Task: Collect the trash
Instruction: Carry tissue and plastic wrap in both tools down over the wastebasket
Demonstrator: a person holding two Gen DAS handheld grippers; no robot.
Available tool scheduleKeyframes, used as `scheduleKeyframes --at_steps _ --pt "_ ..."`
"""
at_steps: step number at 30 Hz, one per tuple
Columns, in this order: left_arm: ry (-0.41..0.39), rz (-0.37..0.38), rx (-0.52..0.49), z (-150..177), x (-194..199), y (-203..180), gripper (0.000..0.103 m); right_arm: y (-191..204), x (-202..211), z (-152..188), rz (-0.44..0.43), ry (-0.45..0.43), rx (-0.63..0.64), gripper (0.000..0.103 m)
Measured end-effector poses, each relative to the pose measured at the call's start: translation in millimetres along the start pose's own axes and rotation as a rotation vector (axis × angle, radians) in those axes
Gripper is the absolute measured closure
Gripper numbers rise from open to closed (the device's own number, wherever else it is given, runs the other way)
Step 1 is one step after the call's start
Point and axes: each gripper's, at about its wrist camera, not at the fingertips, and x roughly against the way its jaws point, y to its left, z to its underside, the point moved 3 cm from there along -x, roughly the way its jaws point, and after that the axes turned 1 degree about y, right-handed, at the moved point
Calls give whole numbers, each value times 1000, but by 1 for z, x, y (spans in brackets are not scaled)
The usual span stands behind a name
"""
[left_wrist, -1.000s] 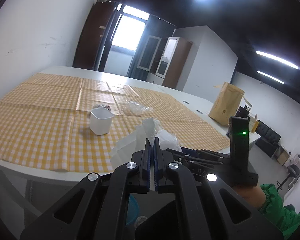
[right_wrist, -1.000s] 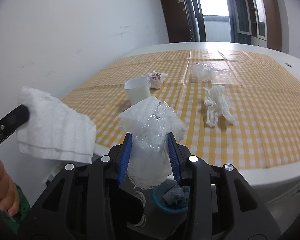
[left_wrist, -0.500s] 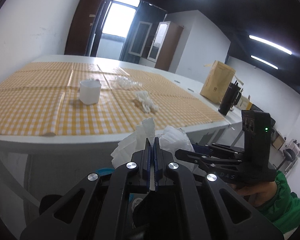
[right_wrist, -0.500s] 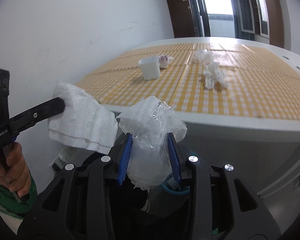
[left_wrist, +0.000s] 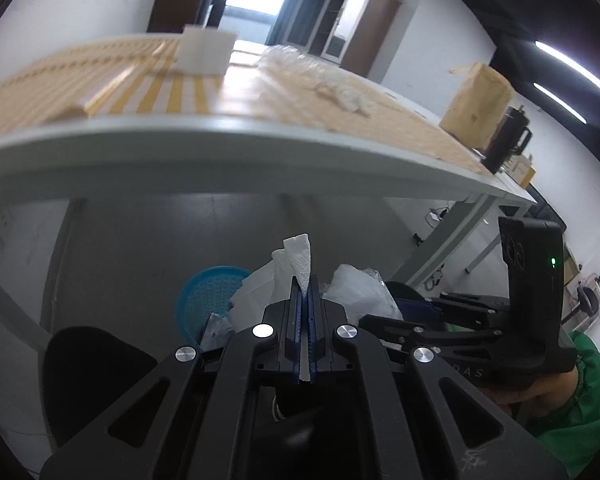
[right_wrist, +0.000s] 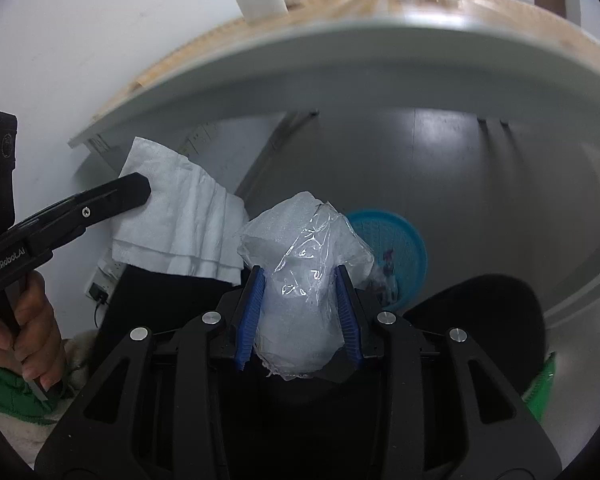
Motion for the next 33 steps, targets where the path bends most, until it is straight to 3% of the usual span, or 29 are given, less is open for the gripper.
scheduleKeyframes --at_steps 4,9,20,33 --pt "-4 -1 68 8 -29 25 101 -17 -36 5 8 59 -51 69" --pt "49 -12 132 22 -75 51 101 -43 -85 9 19 158 -132 69" --pt "170 -39 271 28 -162 90 102 -75 -161 -13 80 266 -212 69" --pt "265 -63 360 20 -222 121 101 -115 -240 -28 117 389 -310 68"
